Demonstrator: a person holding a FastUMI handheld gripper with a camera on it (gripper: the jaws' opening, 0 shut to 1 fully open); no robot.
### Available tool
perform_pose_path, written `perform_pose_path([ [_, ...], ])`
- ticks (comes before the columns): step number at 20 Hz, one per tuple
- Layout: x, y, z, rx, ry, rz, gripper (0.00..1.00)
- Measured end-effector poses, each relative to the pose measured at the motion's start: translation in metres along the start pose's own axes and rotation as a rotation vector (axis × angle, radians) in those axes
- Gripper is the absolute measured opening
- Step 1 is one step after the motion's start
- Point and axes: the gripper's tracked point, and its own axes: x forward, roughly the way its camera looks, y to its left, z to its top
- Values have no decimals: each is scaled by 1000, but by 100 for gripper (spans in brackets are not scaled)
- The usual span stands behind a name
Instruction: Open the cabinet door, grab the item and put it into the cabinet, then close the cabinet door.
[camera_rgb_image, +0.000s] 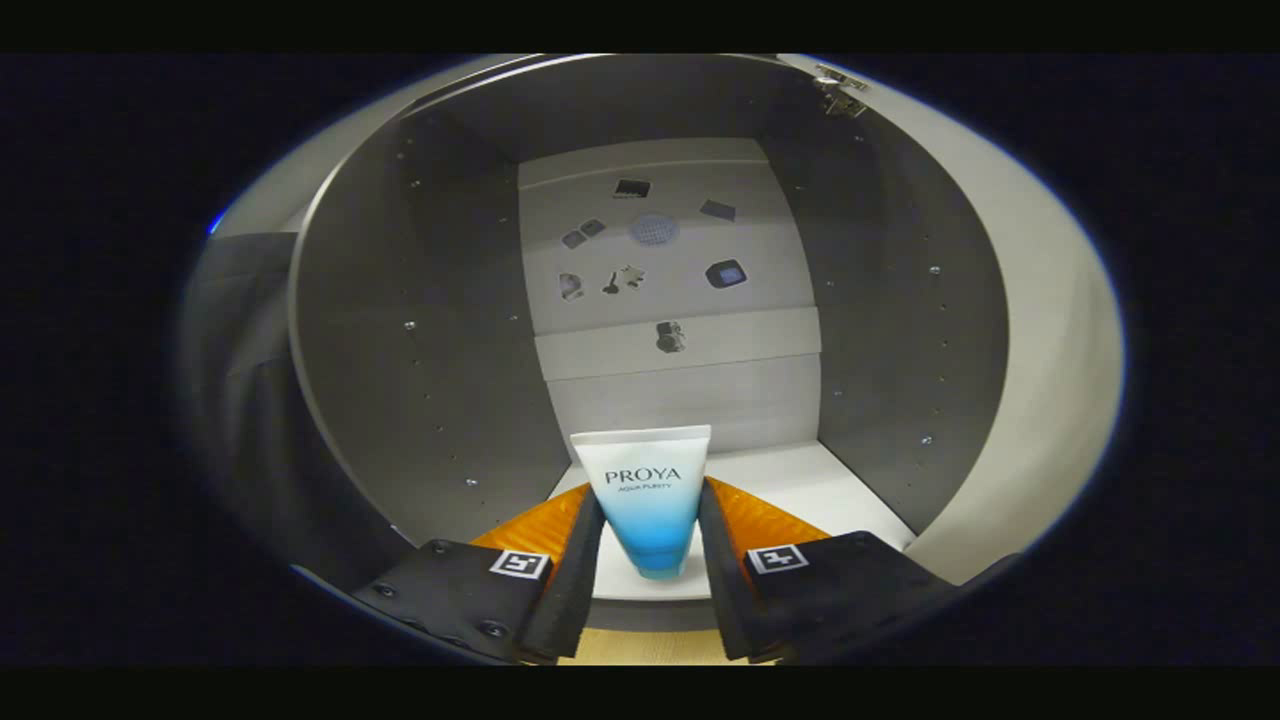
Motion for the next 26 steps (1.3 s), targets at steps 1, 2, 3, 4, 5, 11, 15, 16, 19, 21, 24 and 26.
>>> perform_pose_path([
  [1, 10, -1, -4, -1, 13, -6, 58],
  [2, 19, -3, -10, -2, 33, -13, 58],
  [3, 26, -3, -18, -1, 59, -17, 58],
  [4, 32, -3, -25, 3, 82, -18, 58],
  [5, 38, -2, -31, 10, 96, -17, 58],
  [11, 52, 1, -50, -24, 101, -14, 58],
  [15, 46, 6, -48, -30, 64, 6, 61],
  [16, 43, 9, -44, -32, 48, 15, 63],
  [19, 35, 7, -34, -48, 10, 1, 93],
  [21, 27, 7, -28, -49, -5, 2, 96],
  [24, 11, 9, -18, -55, -32, 7, 97],
  [26, -6, 16, -11, -60, -55, 24, 98],
])
